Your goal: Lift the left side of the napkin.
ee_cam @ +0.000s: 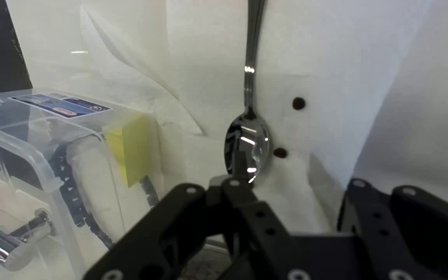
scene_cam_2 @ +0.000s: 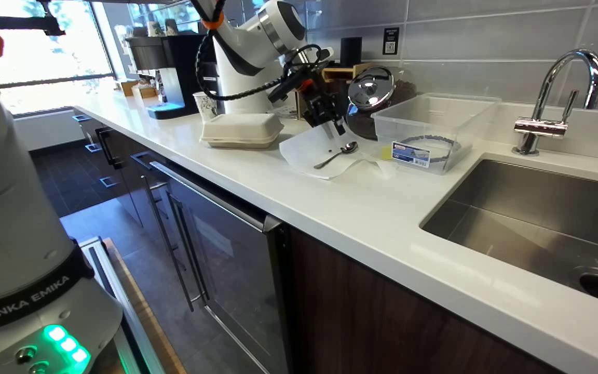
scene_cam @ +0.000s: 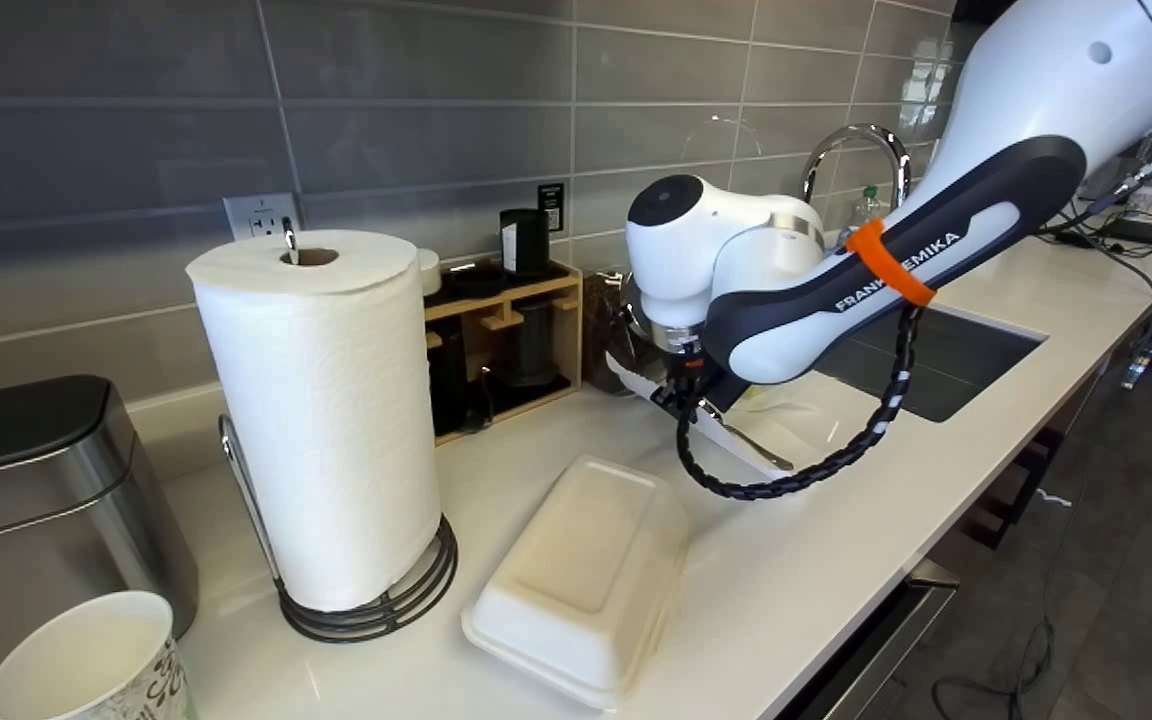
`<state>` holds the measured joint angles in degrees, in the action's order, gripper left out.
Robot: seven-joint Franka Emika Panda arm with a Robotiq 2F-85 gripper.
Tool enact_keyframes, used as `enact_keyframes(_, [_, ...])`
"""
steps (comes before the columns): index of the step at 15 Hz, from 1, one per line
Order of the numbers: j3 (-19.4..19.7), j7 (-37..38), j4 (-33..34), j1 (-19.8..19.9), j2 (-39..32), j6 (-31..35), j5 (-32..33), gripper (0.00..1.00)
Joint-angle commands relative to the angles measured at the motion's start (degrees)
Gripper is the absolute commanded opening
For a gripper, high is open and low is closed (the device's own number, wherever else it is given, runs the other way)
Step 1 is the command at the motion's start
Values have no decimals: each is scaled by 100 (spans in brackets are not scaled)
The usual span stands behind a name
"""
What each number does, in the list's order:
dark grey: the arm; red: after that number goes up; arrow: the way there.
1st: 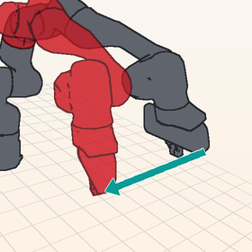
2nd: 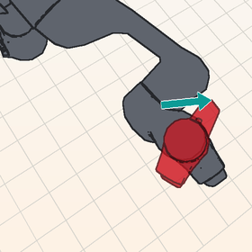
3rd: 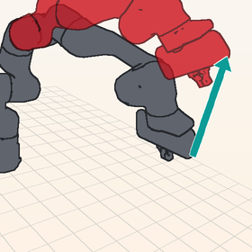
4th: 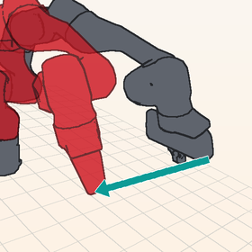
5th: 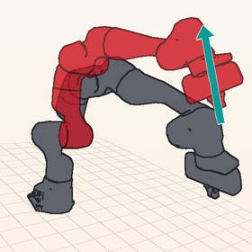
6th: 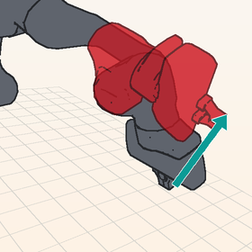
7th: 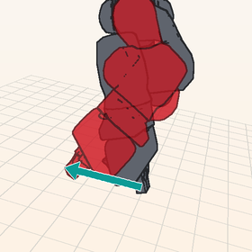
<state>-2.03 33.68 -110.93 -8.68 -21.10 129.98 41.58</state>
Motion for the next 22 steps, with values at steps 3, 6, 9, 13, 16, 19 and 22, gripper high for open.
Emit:
enact_keyframes(3, [79,-161,-125,-85,100,108,-278,42])
enact_keyframes(6, [67,11,-163,-282,149,1,-134,64])
enact_keyframes(9, [30,135,-230,-467,249,-75,-109,84])
enact_keyframes(13, [-243,-150,-221,-402,381,-214,-1072,100])
enact_keyframes(16, [-285,-372,-88,-318,524,-572,-2235,100])
enact_keyframes(19, [-125,-23,-25,-341,787,-758,-2469,99])
enact_keyframes(22, [-142,-307,-248,-218,1176,-500,-2601,100])
